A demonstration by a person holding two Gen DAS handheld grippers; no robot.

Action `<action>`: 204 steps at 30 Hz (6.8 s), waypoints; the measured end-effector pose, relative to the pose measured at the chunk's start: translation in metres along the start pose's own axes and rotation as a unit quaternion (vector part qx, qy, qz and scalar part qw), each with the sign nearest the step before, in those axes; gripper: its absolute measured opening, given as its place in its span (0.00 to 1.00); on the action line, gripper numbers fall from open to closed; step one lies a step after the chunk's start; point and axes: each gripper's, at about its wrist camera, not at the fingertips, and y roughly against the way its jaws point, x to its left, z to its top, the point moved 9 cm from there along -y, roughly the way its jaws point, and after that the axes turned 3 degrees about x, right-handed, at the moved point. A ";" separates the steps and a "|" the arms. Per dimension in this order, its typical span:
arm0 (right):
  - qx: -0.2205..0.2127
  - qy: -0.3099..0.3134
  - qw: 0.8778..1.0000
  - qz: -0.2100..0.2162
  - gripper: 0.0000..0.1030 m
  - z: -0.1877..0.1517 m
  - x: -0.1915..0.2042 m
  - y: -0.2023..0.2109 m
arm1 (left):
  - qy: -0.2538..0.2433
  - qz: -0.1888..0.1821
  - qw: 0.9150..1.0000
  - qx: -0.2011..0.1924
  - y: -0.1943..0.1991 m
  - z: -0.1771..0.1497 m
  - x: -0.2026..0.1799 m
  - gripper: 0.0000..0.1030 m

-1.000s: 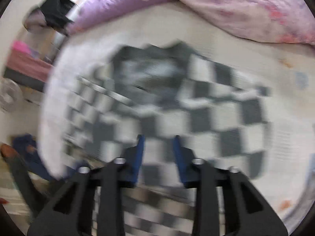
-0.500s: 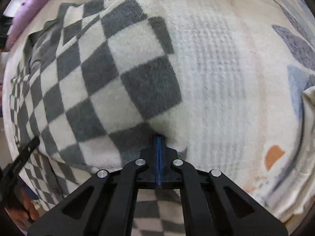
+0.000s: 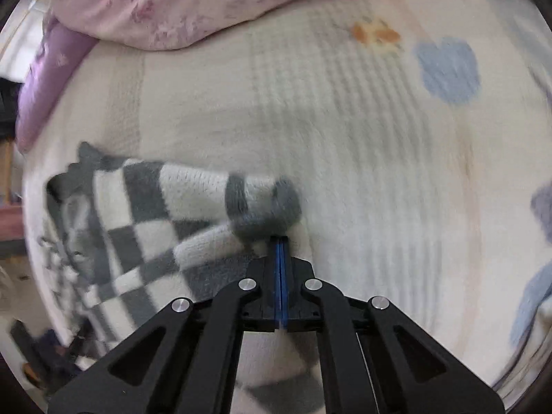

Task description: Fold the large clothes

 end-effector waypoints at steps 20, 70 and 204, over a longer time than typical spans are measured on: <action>0.101 -0.055 0.993 -0.003 0.00 -0.123 0.002 -0.003 | 0.009 -0.012 0.999 0.038 0.009 -0.053 0.013 0.29; -0.190 0.009 0.982 -0.013 0.92 -0.452 -0.046 0.377 | -0.094 -0.026 0.995 -0.027 0.353 -0.337 -0.056 0.87; -0.004 -0.067 0.997 -0.034 0.16 -0.021 0.040 0.087 | -0.035 0.014 0.998 0.042 0.087 0.182 0.128 0.19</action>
